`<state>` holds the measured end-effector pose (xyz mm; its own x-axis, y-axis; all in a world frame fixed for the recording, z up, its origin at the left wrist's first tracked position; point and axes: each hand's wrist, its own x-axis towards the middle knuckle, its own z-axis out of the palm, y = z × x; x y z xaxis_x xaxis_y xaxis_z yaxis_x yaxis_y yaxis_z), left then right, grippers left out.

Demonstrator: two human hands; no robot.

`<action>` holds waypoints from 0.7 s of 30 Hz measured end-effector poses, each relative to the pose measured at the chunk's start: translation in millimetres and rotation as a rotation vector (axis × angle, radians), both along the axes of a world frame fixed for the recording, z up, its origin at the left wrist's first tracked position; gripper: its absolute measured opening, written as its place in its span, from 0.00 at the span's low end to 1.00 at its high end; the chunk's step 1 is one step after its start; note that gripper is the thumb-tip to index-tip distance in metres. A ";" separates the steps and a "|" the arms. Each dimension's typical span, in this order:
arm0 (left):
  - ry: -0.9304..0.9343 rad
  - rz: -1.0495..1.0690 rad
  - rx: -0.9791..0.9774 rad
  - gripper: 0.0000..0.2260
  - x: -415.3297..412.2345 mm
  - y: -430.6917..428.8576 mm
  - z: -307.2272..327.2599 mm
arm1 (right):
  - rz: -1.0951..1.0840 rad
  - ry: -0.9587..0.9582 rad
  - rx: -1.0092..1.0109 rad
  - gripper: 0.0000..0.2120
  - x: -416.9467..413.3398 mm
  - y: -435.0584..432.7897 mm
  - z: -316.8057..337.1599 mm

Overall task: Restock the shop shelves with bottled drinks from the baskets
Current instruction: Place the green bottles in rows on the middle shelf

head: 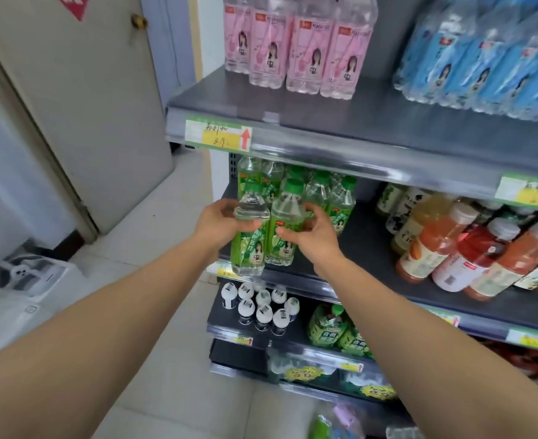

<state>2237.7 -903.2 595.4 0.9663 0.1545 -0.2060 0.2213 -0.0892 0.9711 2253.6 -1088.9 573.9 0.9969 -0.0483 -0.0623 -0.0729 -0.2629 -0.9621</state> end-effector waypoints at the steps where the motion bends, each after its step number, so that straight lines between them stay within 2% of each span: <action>1: 0.002 0.010 -0.007 0.28 4.4 4.0 -1.7 | 0.006 -0.012 -0.024 0.37 7.6 5.3 -3.0; 5: 0.001 0.061 -0.044 0.22 21.8 21.0 -10.0 | 0.009 -0.048 -0.137 0.42 33.5 26.8 -16.5; 14: 0.010 0.023 -0.032 0.30 53.4 54.5 -24.5 | -0.054 -0.133 -0.358 0.38 83.6 56.3 -43.0; 17: -0.001 -0.001 -0.049 0.28 65.0 61.5 -29.3 | -0.084 -0.158 -0.412 0.37 92.6 60.8 -51.3; 21: 0.001 -0.041 -0.053 0.25 77.8 63.5 -34.4 | -0.024 -0.186 -0.469 0.42 99.4 61.3 -50.2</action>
